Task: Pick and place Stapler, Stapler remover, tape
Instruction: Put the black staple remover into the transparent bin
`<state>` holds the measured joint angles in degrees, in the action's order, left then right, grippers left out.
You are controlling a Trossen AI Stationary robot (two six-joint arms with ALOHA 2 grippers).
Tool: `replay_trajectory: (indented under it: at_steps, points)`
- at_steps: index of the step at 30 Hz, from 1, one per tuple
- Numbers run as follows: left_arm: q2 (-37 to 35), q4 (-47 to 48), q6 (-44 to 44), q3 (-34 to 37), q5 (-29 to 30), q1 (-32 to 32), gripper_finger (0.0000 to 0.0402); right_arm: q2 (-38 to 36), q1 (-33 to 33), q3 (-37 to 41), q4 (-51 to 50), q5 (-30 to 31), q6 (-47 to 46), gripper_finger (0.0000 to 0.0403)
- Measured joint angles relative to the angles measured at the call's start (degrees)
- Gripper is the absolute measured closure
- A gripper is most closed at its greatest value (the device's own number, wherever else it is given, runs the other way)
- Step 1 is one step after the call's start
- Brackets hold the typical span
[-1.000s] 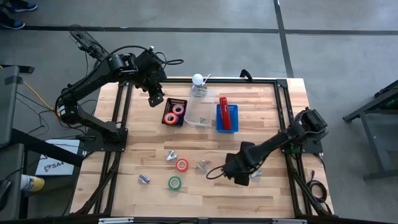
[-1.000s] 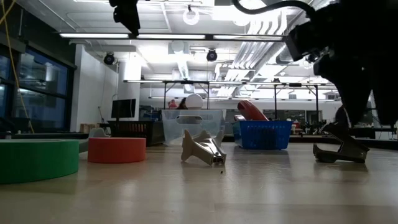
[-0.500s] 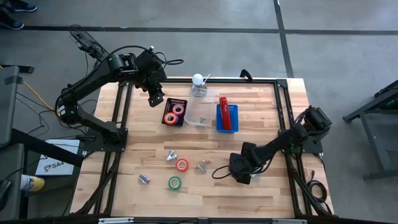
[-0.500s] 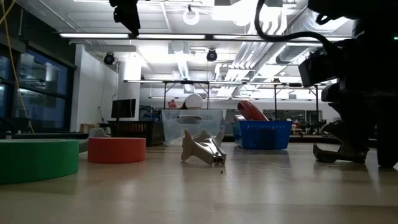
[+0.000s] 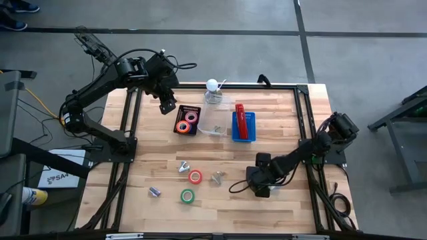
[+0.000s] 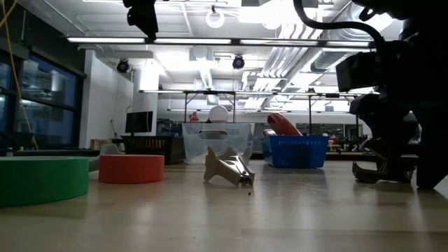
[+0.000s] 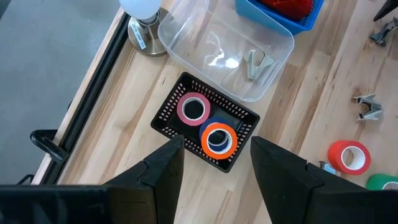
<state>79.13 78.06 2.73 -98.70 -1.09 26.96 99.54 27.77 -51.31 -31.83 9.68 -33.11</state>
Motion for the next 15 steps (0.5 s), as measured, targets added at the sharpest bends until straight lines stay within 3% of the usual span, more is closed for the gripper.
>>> replay_trajectory:
  at_steps: [15]
  points:
    - [0.0,-0.4,-1.5,0.0,0.1,0.0,0.0221,0.3,-2.0,0.1,3.4,-2.6,0.6,0.0116]
